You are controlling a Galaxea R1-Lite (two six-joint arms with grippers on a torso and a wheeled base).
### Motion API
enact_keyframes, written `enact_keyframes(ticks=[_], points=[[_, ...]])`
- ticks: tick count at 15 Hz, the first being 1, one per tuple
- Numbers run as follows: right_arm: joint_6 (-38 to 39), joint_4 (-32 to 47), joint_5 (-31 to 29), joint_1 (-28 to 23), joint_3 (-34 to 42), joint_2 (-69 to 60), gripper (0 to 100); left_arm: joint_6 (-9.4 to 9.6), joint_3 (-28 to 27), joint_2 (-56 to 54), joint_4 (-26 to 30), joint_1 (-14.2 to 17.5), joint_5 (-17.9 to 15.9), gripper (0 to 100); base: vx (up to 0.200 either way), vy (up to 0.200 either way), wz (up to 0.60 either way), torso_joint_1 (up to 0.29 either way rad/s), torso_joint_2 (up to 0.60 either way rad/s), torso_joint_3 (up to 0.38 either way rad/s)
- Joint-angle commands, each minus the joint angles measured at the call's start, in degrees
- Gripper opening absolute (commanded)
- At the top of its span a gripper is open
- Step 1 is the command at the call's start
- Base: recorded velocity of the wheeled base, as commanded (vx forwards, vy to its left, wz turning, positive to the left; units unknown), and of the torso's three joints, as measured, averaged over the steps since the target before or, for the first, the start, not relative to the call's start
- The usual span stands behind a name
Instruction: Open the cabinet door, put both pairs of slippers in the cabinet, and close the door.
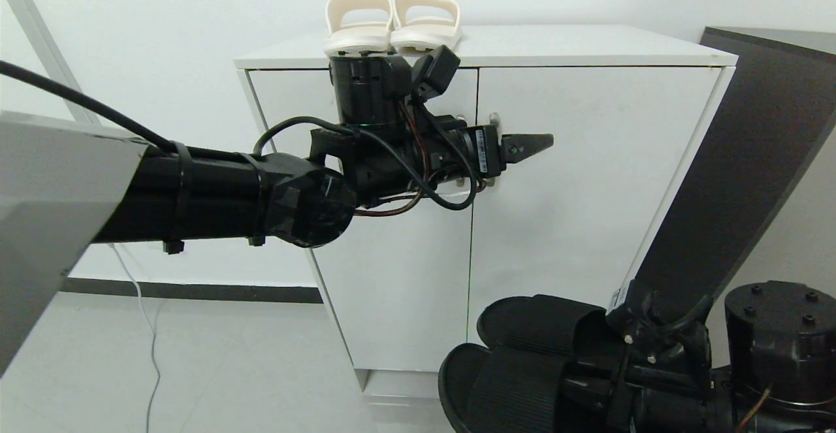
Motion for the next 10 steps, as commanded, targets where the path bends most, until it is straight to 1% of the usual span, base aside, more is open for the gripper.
enact_keyframes(ticks=[1, 2, 3, 6, 10], points=[[-0.02, 0.05, 0.01, 0.10, -0.02, 0.09, 0, -0.01, -0.52, 0.74, 0.03, 0.04, 0.21, 100, 0.000, 0.000, 0.00, 0.000, 0.00, 0.000], [-0.02, -0.04, 0.01, 0.10, -0.02, 0.09, 0, -0.01, -0.34, 0.56, 0.03, 0.04, 0.30, 0, 0.000, 0.000, 0.00, 0.000, 0.00, 0.000], [-0.10, -0.04, 0.01, 0.10, 0.24, -0.09, 0, -0.01, 0.19, 0.21, 0.03, 0.04, 0.48, 0, 0.000, 0.000, 0.00, 0.000, 0.00, 0.000], [-0.02, 0.05, 0.19, 1.33, 0.68, -0.18, 0, -0.01, 4.14, -2.16, -0.40, 0.04, 0.39, 0, 0.000, 0.000, 0.00, 0.000, 0.00, 0.000], [-0.02, 0.05, 4.50, 3.70, 2.44, -1.41, 0, 0.08, 7.57, -4.71, -0.76, -0.40, 0.39, 0, 0.000, 0.000, 0.00, 0.000, 0.00, 0.000]])
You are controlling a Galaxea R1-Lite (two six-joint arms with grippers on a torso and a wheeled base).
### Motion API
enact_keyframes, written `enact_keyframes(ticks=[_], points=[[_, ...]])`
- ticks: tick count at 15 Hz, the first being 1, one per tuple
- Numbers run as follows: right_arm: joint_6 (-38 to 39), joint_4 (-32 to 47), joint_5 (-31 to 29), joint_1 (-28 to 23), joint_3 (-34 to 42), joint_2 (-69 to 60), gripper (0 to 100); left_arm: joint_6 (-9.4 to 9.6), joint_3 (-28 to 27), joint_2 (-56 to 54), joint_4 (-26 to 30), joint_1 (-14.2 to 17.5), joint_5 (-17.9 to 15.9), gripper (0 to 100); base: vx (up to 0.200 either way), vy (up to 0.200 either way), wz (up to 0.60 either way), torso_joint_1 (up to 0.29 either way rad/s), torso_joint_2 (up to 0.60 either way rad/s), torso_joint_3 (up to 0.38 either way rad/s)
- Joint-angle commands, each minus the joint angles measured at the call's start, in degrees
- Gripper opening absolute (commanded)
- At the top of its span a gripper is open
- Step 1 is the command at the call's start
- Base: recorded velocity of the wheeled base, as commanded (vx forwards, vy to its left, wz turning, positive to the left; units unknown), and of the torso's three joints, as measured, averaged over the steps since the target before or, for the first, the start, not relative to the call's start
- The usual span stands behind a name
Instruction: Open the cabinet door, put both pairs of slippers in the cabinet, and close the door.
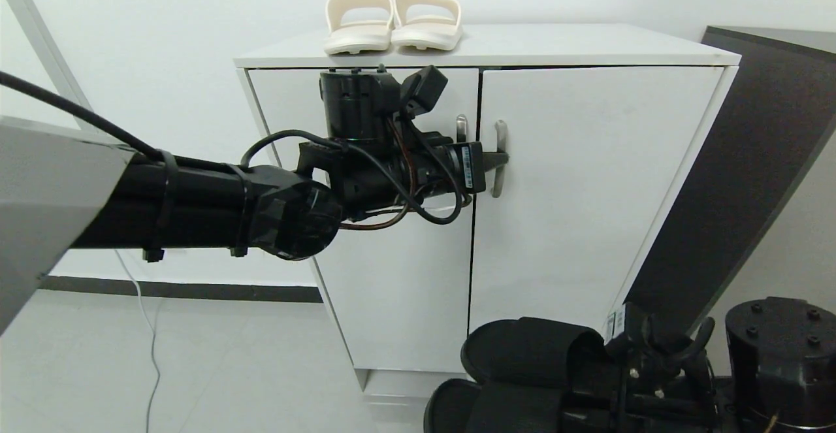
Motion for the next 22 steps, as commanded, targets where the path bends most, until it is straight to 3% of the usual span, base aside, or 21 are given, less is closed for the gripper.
enact_keyframes(ticks=[1, 9, 13, 16, 22], points=[[-0.13, -0.14, 1.02, 0.97, 1.10, -1.04, 0, -0.08, 2.52, -3.08, -0.05, -0.82, -0.10, 0, 0.000, 0.000, 0.00, 0.000, 0.00, 0.000], [-0.74, -0.05, 1.20, 3.52, 2.42, -1.74, 0, 0.01, 12.71, -11.25, -3.39, -5.57, 0.43, 0, 0.000, 0.000, 0.00, 0.000, 0.00, 0.000], [-2.33, -0.14, 1.11, 3.52, 2.68, -1.74, 0, -0.43, 16.40, -14.77, -3.39, -5.30, 1.22, 0, 0.000, 0.000, 0.00, 0.000, 0.00, 0.000], [-2.33, -0.05, 1.02, 3.78, 2.68, -1.74, 0, -2.54, 16.67, -14.86, -4.00, -4.42, 1.13, 0, 0.000, 0.000, 0.00, 0.000, 0.00, 0.000], [-2.41, -0.05, 0.76, 5.45, 3.56, -1.65, 0, -2.63, 12.89, -8.00, -6.20, -3.90, 1.04, 0, 0.000, 0.000, 0.00, 0.000, 0.00, 0.000]])
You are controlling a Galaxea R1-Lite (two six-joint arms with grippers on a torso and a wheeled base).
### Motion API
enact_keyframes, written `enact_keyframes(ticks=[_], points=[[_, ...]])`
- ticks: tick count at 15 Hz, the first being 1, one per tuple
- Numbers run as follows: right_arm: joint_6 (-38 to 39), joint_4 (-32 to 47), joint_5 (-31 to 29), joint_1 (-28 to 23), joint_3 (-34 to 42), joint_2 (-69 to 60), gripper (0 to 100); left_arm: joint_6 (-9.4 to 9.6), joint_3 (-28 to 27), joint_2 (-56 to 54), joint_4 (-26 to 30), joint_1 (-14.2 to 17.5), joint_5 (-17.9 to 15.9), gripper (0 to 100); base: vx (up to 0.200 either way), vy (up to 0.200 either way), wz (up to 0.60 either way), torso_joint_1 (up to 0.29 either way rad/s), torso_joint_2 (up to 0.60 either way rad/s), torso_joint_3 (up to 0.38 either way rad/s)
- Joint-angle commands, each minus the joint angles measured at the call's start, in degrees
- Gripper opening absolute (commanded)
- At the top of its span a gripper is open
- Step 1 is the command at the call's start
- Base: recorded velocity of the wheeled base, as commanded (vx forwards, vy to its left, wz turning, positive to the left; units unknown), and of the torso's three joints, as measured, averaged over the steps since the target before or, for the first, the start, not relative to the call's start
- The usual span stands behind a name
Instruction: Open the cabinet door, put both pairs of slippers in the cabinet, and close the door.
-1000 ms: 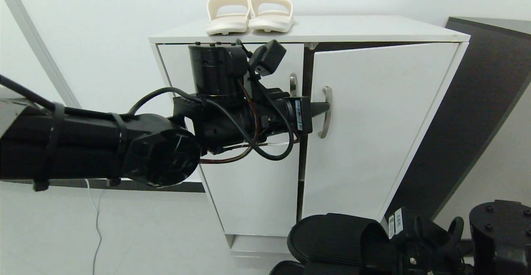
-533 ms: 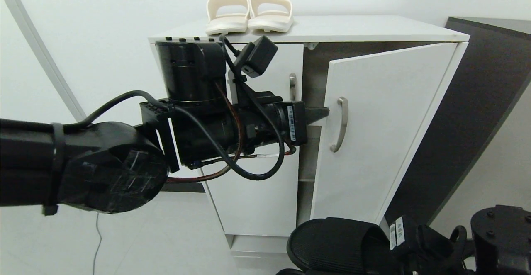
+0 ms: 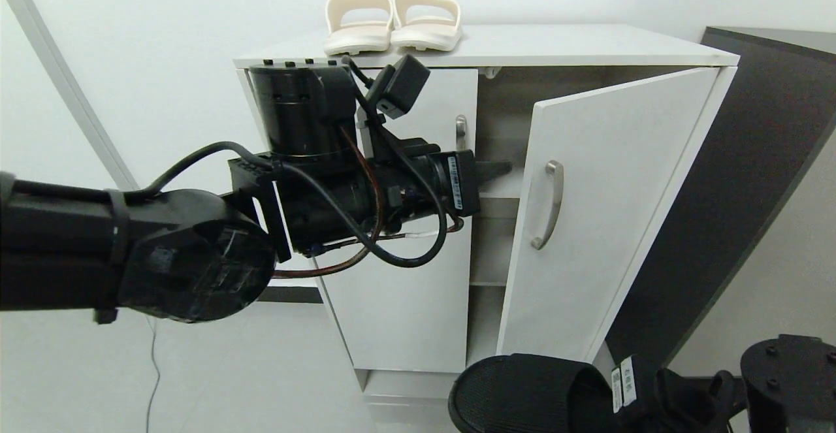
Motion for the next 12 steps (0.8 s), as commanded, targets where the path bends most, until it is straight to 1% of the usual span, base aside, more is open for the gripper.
enact_keyframes(ticks=[1, 3, 4, 6, 9, 10, 11, 12], points=[[-0.01, 0.00, 0.04, 0.40, 0.03, 0.04, 0, -0.02, -2.82, 4.37, -1.00, 0.45, 0.01, 0, 0.000, 0.000, 0.00, 0.000, 0.00, 0.000], [-0.01, 0.08, -0.05, 0.84, 0.11, 0.22, 0, -0.19, -4.57, 6.22, -1.18, 1.51, -0.17, 0, 0.000, 0.000, 0.00, 0.000, 0.00, 0.000], [-0.01, 0.08, -0.05, 1.01, 0.29, 0.22, 0, -0.63, -5.28, 6.92, -1.18, 2.12, -0.26, 0, 0.000, 0.000, 0.00, 0.000, 0.00, 0.000], [-0.01, 0.00, 0.04, 1.72, 1.08, 0.13, 0, -3.62, -5.98, 7.63, -1.26, 3.18, -0.34, 0, 0.000, 0.000, 0.00, 0.000, 0.00, 0.000], [-0.01, 0.08, 0.04, 1.89, 1.17, 0.40, 0, -4.15, -7.04, 8.24, -1.26, 3.27, -0.26, 0, 0.000, 0.000, 0.00, 0.000, 0.00, 0.000], [-0.01, 0.08, 0.04, 1.98, 1.17, 0.48, 0, -4.59, -7.56, 8.68, -1.26, 3.35, 0.01, 0, -0.200, 0.000, 0.00, 0.002, 0.00, 0.002], [-0.01, 0.08, 0.04, 2.42, 1.43, 0.48, 0, -5.56, -8.88, 9.56, -1.26, 3.35, 0.09, 0, -0.200, 0.000, 0.00, 0.007, 0.00, 0.007], [-0.01, 0.08, -0.05, 2.77, 1.61, 0.40, 0, -5.73, -9.76, 10.26, -1.26, 3.35, 0.09, 0, -0.200, 0.000, 0.00, 0.007, 0.01, 0.002]])
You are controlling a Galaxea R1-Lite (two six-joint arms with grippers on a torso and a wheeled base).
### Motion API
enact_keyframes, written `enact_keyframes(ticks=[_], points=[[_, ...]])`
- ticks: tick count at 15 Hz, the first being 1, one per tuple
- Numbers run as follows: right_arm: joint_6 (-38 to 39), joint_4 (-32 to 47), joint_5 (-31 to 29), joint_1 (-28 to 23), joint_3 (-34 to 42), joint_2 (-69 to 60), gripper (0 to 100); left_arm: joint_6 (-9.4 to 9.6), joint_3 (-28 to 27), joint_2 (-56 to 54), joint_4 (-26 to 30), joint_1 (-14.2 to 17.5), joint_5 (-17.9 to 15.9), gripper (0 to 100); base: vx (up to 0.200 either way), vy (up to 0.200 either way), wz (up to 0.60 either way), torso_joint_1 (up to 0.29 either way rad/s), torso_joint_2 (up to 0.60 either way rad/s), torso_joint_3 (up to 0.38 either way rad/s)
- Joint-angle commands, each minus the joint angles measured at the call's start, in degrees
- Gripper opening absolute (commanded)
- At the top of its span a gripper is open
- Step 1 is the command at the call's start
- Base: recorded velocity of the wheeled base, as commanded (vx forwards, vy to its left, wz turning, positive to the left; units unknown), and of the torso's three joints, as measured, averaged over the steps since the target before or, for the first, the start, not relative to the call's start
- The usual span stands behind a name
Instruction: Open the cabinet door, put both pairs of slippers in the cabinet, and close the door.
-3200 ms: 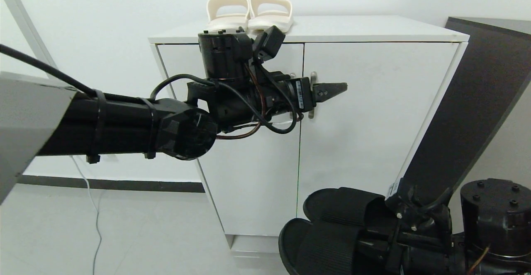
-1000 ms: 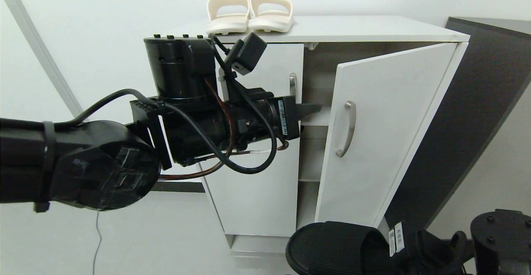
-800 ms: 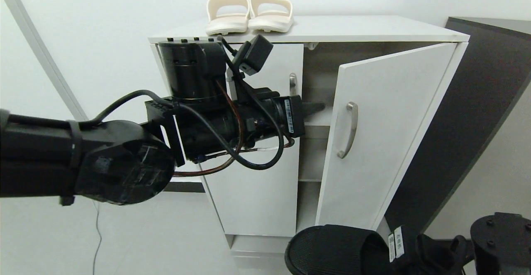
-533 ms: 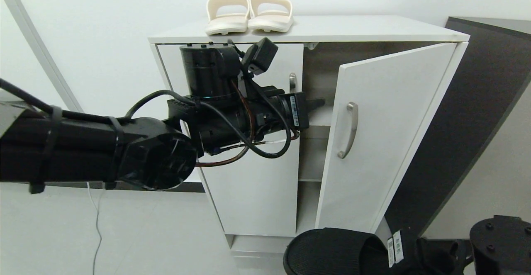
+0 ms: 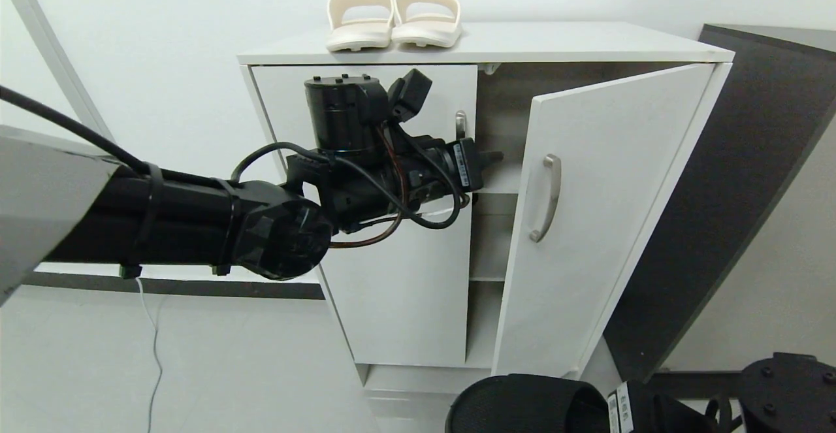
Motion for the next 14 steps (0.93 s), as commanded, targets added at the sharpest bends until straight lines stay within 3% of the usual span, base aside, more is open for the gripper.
enact_keyframes(ticks=[1, 5, 7, 10, 12, 14], points=[[-0.04, -0.11, -0.05, 0.61, 0.15, 0.25, 0, -0.27, -2.35, 2.40, -0.06, -0.01, 0.01, 0, -0.200, 0.000, 0.00, -0.002, 0.00, 0.002], [-0.04, -0.03, -0.05, 0.79, 0.23, 0.34, 0, 0.60, 0.46, 3.72, -8.49, -7.57, 0.27, 0, -0.200, 0.000, 0.00, -0.001, 0.00, 0.005], [-0.04, -0.03, 0.04, 0.79, 0.23, 0.34, 0, 0.96, 1.87, 2.75, -9.55, -8.54, 1.77, 0, -0.100, 0.000, 0.00, 0.004, 0.00, -0.001], [0.05, -0.20, 0.12, 0.44, 0.06, 0.60, 0, 1.04, 2.22, 2.66, -9.72, -7.74, 2.82, 0, 0.000, 0.000, 0.00, 0.000, 0.00, 0.000], [0.40, -0.73, -0.32, -2.29, -1.96, 1.48, 0, 1.48, 2.48, 0.64, -9.90, -6.25, 6.25, 0, 0.000, 0.000, 0.00, 0.000, 0.00, 0.000], [2.69, -0.99, -3.74, -8.97, -6.80, 4.21, 0, 6.93, 6.00, -7.89, -2.17, -1.77, 7.04, 0, 0.000, 0.000, 0.00, 0.000, 0.00, 0.000]])
